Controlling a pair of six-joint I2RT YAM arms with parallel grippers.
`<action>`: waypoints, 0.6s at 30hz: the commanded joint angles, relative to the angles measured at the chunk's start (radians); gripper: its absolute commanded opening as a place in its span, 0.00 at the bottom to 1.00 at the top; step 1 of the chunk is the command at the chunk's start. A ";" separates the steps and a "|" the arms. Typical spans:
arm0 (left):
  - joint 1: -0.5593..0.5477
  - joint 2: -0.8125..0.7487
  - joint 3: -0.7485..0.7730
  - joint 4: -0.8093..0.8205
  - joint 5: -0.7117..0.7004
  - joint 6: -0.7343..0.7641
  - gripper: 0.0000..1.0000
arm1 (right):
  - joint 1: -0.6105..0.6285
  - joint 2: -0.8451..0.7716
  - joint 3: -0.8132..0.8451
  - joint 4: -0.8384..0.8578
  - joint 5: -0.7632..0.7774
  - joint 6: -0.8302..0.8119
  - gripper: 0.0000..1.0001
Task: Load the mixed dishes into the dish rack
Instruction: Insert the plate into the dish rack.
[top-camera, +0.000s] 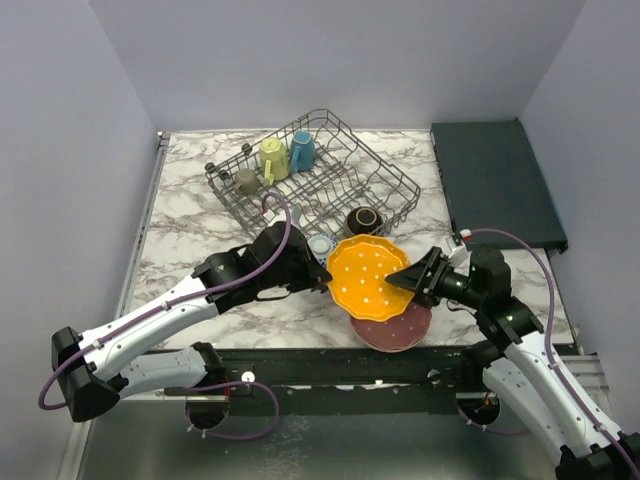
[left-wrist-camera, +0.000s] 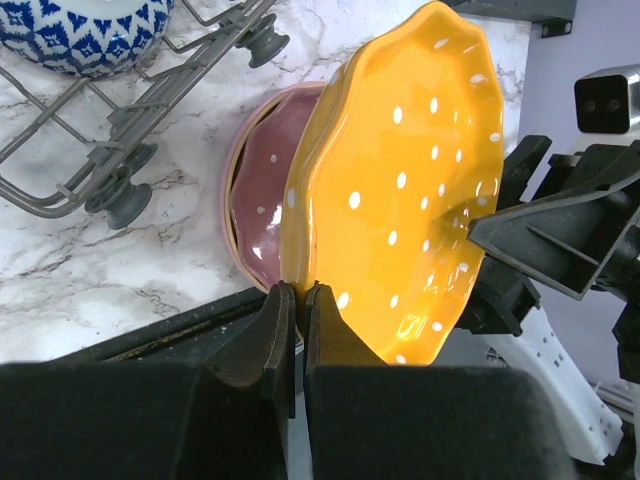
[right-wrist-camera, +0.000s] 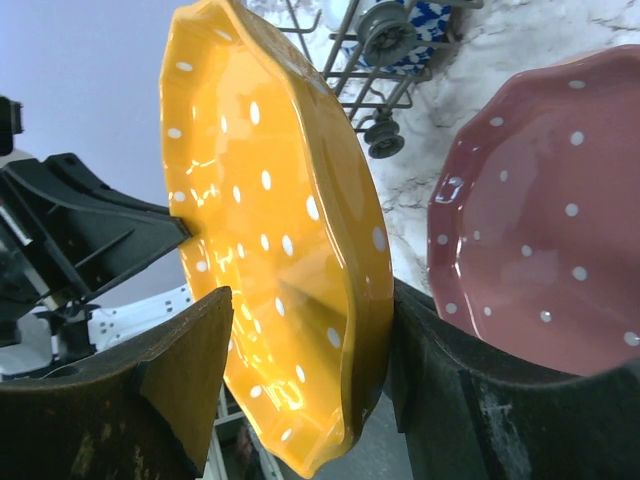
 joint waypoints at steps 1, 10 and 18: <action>0.005 -0.064 -0.001 0.157 0.046 -0.056 0.00 | 0.006 -0.040 -0.013 0.084 -0.069 0.040 0.64; 0.005 -0.074 -0.028 0.167 0.088 -0.051 0.00 | 0.006 -0.072 0.000 0.132 -0.093 0.069 0.51; 0.005 -0.061 -0.033 0.182 0.113 -0.043 0.00 | 0.005 -0.059 0.031 0.150 -0.110 0.062 0.47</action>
